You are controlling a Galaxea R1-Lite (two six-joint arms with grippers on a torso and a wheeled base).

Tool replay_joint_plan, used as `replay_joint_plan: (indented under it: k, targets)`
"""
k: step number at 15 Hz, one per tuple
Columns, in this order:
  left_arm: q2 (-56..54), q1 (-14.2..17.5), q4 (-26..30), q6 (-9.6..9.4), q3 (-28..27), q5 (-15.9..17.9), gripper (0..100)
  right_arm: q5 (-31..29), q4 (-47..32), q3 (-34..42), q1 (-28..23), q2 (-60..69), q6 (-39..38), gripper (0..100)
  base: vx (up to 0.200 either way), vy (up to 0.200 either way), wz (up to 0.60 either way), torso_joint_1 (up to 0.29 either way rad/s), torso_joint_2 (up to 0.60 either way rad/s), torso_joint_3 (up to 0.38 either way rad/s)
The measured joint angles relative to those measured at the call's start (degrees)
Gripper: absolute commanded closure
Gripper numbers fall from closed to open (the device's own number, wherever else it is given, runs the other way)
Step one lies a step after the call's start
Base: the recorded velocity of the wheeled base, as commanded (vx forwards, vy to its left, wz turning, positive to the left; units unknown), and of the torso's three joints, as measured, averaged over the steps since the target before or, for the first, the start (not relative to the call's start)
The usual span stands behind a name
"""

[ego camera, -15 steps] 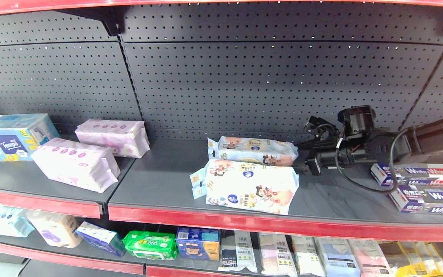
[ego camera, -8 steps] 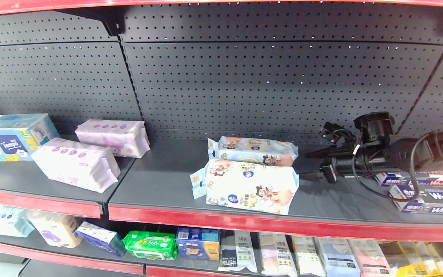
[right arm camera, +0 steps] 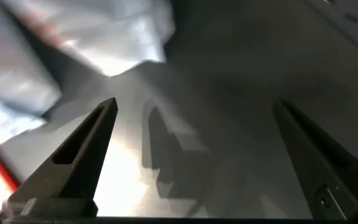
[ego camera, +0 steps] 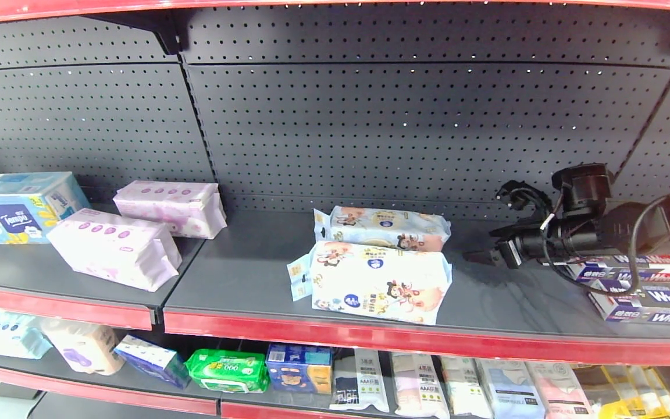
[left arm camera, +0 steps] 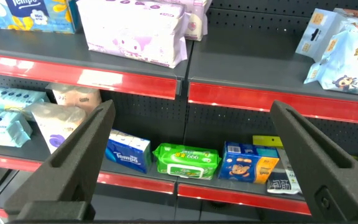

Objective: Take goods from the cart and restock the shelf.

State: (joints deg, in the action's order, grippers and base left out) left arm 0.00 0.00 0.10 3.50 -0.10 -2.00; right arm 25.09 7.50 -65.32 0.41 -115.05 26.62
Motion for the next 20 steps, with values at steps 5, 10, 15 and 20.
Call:
replay_joint_plan:
  k: [5,10,15,20]
  targets:
    - [0.0,0.0,0.0,0.00,0.0,0.0,0,-10.8,0.8,-3.0,3.3,-0.4,-7.0,0,0.000,0.000,0.00,0.000,0.00,0.000]
    - [0.0,0.0,0.0,0.00,0.0,0.0,0,-13.7,1.8,-4.0,6.0,-1.0,-10.3,0,0.000,0.000,0.00,0.000,0.00,0.000]
    - [0.0,0.0,0.0,0.00,0.0,0.0,0,-14.4,2.6,-4.3,8.4,-1.2,-12.1,0,0.000,0.000,0.00,0.000,0.00,0.000]
    - [0.0,0.0,0.0,0.00,0.0,0.0,0,-14.4,2.6,-4.2,9.1,-1.2,-12.1,0,0.000,0.000,0.00,0.000,0.00,0.000]
